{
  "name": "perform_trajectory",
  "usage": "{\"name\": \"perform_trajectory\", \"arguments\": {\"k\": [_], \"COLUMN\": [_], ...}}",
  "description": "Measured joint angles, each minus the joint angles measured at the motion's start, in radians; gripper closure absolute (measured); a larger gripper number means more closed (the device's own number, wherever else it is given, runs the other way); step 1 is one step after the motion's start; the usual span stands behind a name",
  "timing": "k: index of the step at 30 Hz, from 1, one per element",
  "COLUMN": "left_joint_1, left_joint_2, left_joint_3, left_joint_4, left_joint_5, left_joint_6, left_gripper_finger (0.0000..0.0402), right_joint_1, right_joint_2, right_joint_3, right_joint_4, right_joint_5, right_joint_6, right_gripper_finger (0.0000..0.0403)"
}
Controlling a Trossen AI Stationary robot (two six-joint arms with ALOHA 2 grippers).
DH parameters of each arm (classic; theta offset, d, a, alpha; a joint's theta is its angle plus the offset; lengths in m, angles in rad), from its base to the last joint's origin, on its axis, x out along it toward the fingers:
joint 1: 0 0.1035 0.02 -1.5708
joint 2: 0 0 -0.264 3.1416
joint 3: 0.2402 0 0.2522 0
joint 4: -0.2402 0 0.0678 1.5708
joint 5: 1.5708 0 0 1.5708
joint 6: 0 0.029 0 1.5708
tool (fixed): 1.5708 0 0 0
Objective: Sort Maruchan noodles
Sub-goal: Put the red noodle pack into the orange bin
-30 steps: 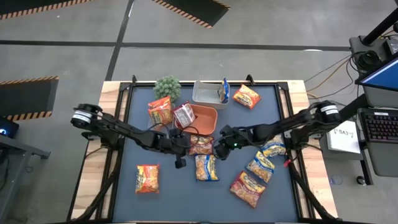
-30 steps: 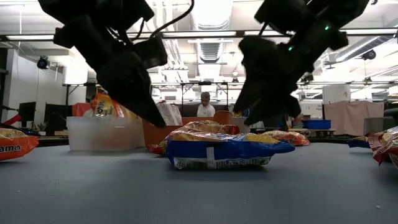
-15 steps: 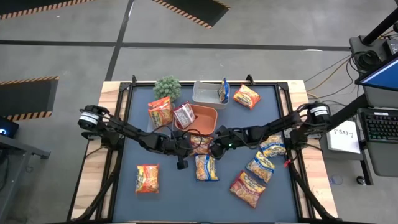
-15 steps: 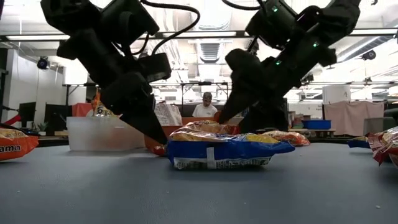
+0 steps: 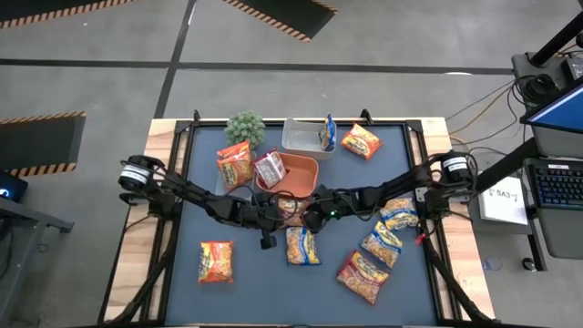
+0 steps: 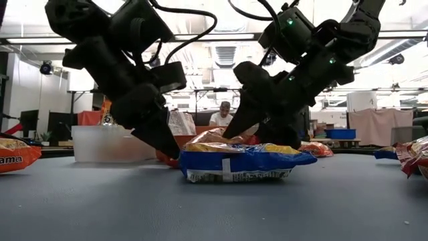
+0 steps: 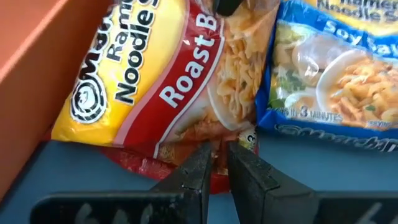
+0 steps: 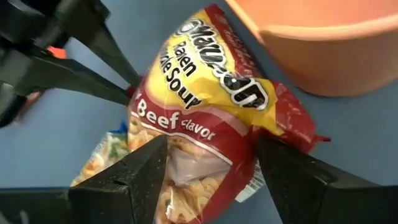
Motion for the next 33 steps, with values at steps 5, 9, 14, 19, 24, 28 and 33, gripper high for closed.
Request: {"name": "perform_trajectory", "arguments": {"k": [5,9,14,19,24,28,33], "left_joint_1": [0.0,0.0,0.0,0.0,-0.015,-0.028,-0.037], "left_joint_2": [0.0,0.0,0.0,0.0,-0.018,-0.067,-0.152], "left_joint_3": [0.0,-0.001,-0.001,-0.001,-0.001,-0.001,0.0], "left_joint_4": [0.001,0.001,0.009,0.008,-0.013,-0.068,-0.142], "left_joint_5": [0.004,0.009,0.009,0.009,0.014,0.017,0.017], "left_joint_6": [-0.003,-0.002,-0.003,-0.003,0.004,0.004,0.01], "left_gripper_finger": [0.0364,0.0364,0.0364,0.0364,0.0364,0.0364,0.0364], "right_joint_1": [0.0,0.002,0.003,0.003,0.006,0.014,0.027], "right_joint_2": [0.017,0.018,0.018,0.015,0.01,0.0,-0.027], "right_joint_3": [0.0,0.0,0.001,0.001,0.001,0.001,0.001], "right_joint_4": [0.04,0.07,0.086,0.086,0.084,0.081,0.079], "right_joint_5": [-0.006,-0.023,-0.056,-0.065,-0.084,-0.087,-0.084], "right_joint_6": [0.0,-0.01,-0.025,-0.052,-0.099,-0.129,-0.182], "right_gripper_finger": [0.0189,0.0218,0.0272,0.0326,0.0375,0.0393,0.0394]}}
